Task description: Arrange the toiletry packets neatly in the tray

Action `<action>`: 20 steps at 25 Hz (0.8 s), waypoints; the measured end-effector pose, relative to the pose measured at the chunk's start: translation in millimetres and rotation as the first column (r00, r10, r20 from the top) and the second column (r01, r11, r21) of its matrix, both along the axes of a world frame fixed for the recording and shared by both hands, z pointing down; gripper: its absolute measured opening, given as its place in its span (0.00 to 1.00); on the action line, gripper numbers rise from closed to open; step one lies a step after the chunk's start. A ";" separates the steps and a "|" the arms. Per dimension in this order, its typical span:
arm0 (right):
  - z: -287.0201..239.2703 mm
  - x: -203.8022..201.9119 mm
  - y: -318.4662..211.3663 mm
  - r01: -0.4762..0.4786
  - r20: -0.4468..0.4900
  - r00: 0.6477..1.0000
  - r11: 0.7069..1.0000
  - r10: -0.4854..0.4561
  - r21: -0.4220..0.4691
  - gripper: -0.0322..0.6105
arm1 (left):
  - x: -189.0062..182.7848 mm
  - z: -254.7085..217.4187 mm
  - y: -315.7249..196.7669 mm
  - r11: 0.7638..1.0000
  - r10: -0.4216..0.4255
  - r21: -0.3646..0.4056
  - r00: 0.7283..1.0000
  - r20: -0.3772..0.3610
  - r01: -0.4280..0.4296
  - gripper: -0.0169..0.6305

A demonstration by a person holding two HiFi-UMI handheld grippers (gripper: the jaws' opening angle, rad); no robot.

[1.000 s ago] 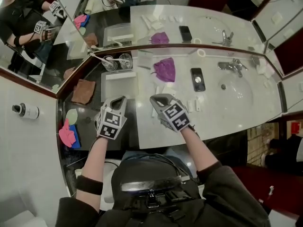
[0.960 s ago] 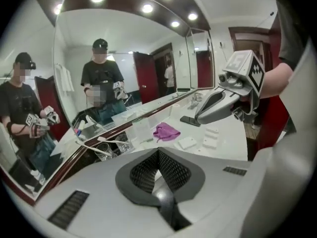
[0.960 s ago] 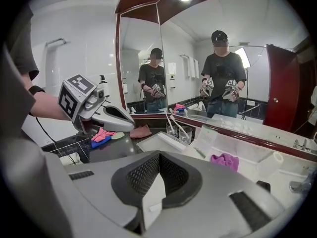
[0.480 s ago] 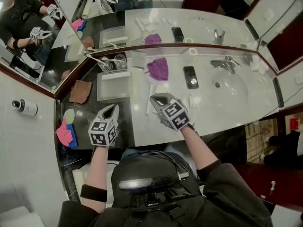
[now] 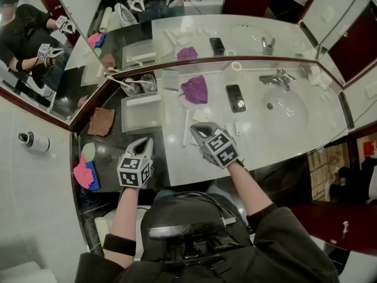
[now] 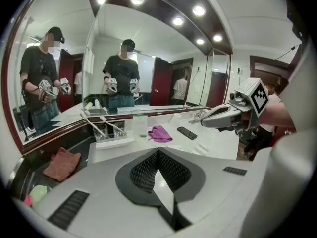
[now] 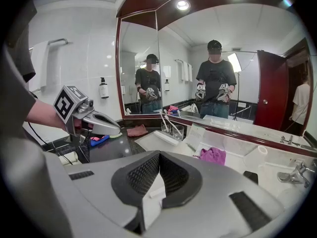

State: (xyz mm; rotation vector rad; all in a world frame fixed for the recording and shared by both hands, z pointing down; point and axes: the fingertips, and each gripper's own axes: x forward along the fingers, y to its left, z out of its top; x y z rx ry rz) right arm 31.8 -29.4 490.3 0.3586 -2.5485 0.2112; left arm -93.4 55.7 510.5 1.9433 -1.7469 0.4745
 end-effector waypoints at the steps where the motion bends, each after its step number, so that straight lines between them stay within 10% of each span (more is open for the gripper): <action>1: 1.0 1.2 -0.5 -0.004 -0.001 1.000 1.000 0.004 -0.002 0.05 | 2.9 1.9 -2.3 1.000 0.009 -0.008 1.000 0.004 -0.009 0.03; 20: 41.5 46.9 -34.6 -0.036 -0.030 0.999 0.997 0.034 -0.064 0.05 | 81.8 89.6 -89.7 0.949 0.155 -0.275 0.988 -0.021 -0.154 0.29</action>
